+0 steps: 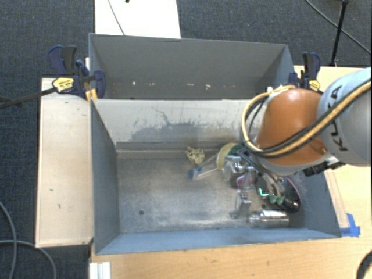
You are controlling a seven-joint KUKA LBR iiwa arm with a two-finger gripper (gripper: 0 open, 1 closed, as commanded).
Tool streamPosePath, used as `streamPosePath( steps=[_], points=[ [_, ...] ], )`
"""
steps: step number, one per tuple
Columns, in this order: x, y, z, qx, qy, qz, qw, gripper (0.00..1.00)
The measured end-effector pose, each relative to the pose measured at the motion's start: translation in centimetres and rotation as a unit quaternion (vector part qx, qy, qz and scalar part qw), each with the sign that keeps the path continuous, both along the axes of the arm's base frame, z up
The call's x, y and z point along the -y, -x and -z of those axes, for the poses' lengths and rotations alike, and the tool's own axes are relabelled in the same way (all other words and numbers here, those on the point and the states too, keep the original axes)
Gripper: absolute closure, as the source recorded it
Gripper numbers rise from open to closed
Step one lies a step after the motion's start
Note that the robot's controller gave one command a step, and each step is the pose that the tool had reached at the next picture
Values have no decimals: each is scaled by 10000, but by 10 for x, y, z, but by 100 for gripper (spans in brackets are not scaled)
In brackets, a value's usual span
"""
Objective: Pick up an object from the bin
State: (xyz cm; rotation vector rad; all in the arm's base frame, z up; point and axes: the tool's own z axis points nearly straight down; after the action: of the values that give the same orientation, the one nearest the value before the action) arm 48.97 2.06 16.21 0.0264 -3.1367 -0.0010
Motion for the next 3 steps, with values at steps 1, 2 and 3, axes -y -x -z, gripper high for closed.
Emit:
streamPosePath(
  steps=[1,2,3],
  points=[
    [-28,-46,-13,58,-4,-1144,9934,0],
    [-14,-96,59,35,-1,-1371,9906,0],
    [-17,-102,87,110,6,-519,9986,0]
  ],
)
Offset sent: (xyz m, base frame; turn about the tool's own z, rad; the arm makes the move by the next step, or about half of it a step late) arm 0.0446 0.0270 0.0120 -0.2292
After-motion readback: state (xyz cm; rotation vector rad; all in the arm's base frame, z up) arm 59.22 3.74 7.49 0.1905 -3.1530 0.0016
